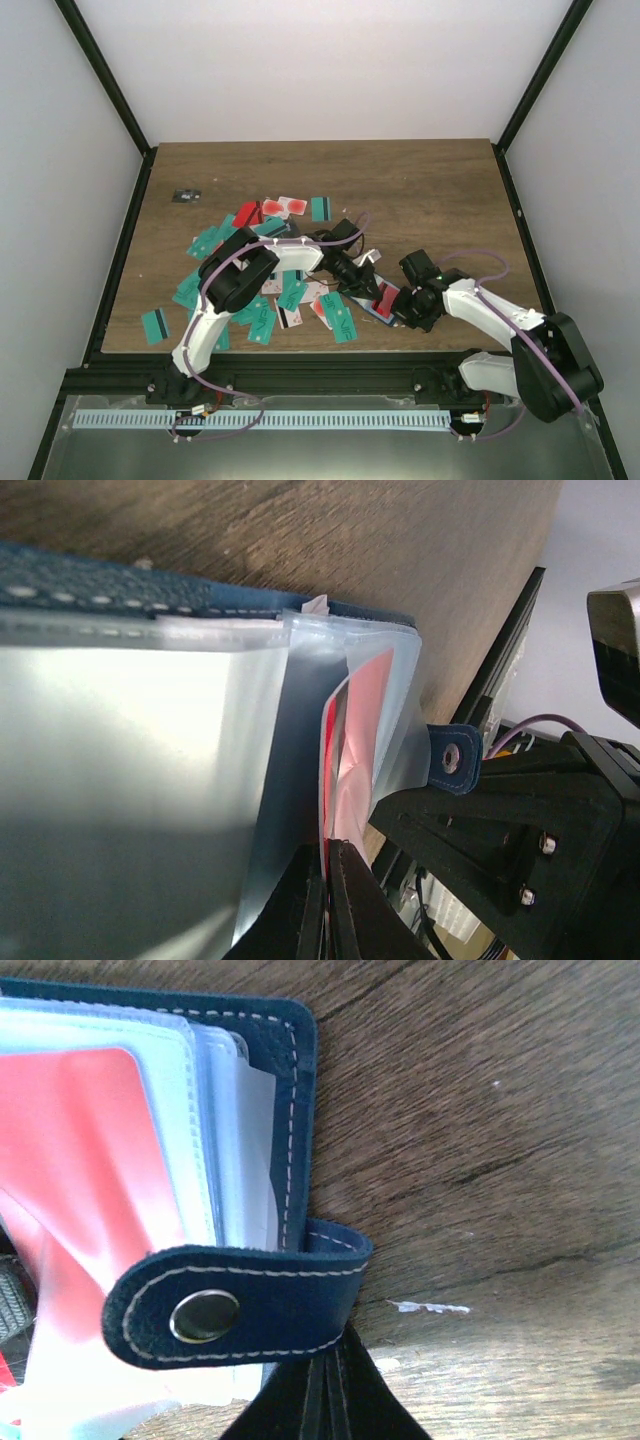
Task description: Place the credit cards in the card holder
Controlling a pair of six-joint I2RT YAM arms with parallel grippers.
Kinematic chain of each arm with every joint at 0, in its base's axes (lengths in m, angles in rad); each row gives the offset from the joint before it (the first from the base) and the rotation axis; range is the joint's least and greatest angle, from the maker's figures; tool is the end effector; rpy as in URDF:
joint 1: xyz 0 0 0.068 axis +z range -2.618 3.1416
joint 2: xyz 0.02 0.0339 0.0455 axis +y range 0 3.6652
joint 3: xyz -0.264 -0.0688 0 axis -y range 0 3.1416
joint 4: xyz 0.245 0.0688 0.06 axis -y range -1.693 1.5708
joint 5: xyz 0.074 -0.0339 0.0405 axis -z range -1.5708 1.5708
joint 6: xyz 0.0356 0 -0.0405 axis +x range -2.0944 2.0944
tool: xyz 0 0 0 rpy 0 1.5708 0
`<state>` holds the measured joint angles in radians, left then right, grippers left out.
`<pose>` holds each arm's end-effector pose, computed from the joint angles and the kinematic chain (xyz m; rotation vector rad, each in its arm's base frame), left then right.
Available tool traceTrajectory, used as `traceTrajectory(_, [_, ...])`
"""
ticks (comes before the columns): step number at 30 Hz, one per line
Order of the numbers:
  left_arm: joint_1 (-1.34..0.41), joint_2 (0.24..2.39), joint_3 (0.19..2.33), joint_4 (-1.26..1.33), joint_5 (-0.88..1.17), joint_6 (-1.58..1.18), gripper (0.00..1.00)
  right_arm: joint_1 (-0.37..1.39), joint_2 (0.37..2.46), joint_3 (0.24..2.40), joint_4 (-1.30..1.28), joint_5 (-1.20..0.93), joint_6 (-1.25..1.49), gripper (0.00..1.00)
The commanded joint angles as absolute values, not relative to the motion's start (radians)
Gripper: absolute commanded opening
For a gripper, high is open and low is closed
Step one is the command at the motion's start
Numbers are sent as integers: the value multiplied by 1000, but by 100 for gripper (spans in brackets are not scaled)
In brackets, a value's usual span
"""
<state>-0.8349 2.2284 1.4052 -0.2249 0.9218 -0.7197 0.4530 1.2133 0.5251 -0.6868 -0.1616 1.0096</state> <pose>0.2741 -0.3449 0.1008 -0.4763 -2.4816 1.3565 0.1559 0.0823 0.1445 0.8224 2.9677 0.3876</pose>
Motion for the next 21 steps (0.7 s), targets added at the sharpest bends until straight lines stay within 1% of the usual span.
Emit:
traceTrajectory(1, [-856,2282,1411,-269,879,-716,4,444,1262,495,-622,-135,997,1])
traceTrajectory(3, [-855,2285,1416,-273,879,-706,4,443,1262,497,-623,-139,992,1])
traceTrajectory(5, [-856,2290,1426,-285,885,-703,7,444,1264,498,-622,-143,987,1])
traceTrajectory(11, [-856,2326,1508,-389,884,-584,13,443,1259,506,-623,-151,977,3])
traceTrajectory(16, [-855,2328,1570,-507,832,-509,18,442,1254,515,-634,-146,969,3])
traceTrajectory(21, [-854,2306,1584,-578,796,-470,24,443,1248,520,-642,-142,964,4])
